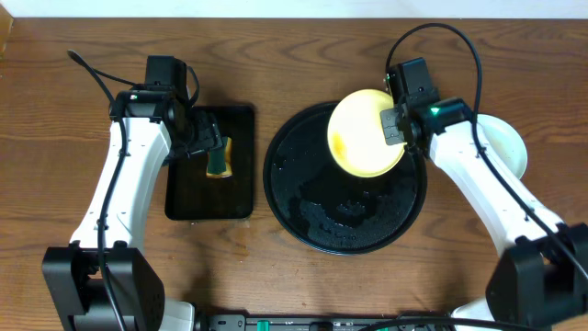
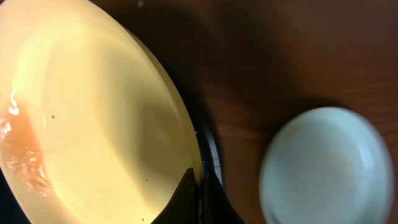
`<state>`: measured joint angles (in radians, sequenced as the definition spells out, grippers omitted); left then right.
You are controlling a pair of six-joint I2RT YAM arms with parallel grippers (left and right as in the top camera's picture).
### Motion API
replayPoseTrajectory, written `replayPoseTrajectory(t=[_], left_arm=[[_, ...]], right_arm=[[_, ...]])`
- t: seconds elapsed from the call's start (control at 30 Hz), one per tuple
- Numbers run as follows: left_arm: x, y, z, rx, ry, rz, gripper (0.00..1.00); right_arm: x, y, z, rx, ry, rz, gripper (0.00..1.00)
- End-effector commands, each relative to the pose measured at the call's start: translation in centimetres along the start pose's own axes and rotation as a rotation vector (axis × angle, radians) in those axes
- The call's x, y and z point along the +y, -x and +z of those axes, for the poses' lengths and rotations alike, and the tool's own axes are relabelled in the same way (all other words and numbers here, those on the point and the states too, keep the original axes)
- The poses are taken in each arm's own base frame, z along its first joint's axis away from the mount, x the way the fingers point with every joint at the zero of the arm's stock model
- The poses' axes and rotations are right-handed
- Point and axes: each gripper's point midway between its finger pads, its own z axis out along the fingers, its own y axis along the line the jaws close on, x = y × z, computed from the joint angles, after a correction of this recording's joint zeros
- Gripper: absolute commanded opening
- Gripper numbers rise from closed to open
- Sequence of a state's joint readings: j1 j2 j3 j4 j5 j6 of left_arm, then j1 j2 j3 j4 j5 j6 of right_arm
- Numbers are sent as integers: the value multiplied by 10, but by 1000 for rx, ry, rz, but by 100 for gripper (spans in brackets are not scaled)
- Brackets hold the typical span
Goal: Clean dirty plates on tray and stack at the side
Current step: 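Lift the yellow plate by its rim with the right gripper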
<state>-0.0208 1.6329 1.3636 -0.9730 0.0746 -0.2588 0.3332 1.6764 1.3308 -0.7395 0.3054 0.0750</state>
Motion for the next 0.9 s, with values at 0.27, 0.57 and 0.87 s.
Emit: replayPoseTrajectory(t=[0.27,0.57,0.87], left_arm=[[4,-1,5,10,17,-2,79],[3,0,5,4,14,-2,79],[3,1,5,4,15,-2,79]], right_arm=[[-9,25,-50,-140,-239,-282,1],[26,29,-74,-190,-327,-489,1],[30,44,-106,-289,-524,-497,1]])
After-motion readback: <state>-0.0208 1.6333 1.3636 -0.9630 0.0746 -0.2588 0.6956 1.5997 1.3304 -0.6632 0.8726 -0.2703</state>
